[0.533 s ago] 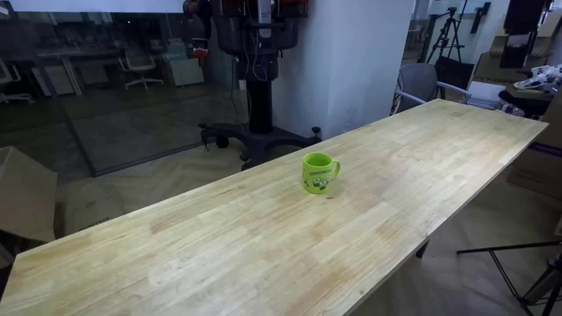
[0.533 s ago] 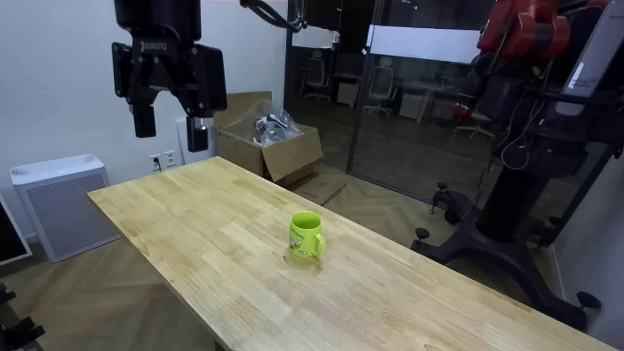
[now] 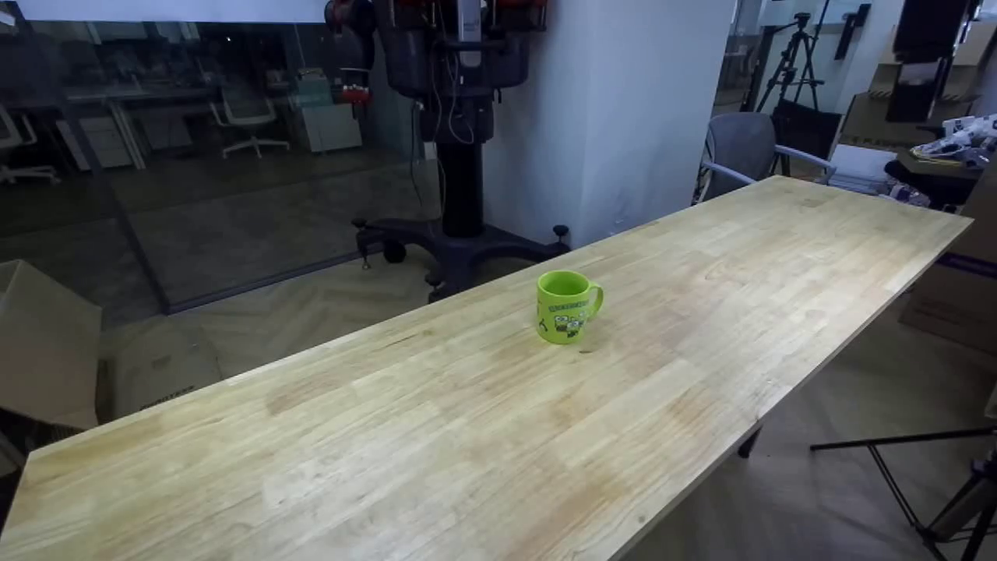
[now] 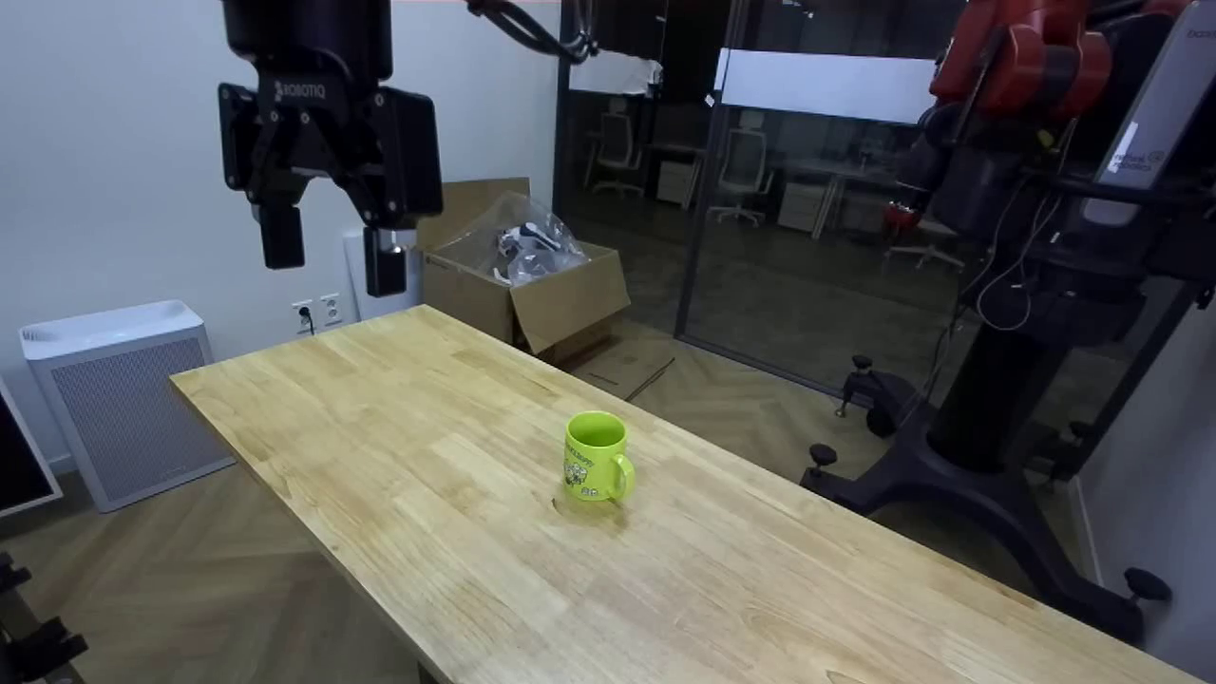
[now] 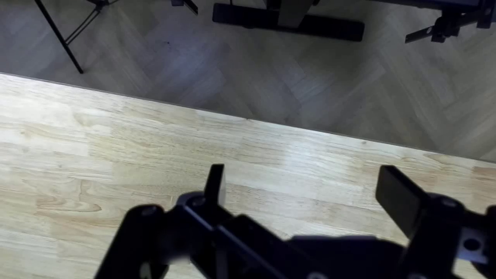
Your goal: Move the mug forward
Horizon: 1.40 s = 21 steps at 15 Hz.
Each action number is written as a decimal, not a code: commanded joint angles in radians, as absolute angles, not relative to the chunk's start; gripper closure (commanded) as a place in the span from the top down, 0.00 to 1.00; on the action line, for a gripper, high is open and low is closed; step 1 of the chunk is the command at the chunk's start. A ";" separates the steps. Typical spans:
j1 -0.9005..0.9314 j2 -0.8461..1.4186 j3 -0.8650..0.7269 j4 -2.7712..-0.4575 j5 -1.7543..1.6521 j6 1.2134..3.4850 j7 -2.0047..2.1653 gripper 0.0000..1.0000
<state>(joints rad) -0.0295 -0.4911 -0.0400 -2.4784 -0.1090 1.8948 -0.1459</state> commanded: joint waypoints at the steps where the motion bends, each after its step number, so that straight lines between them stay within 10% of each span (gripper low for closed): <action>1: -0.024 -0.491 -0.044 -2.477 -0.111 1.893 -0.144 1.00; 21: -0.079 0.015 -0.077 -2.100 -0.155 2.339 -0.134 1.00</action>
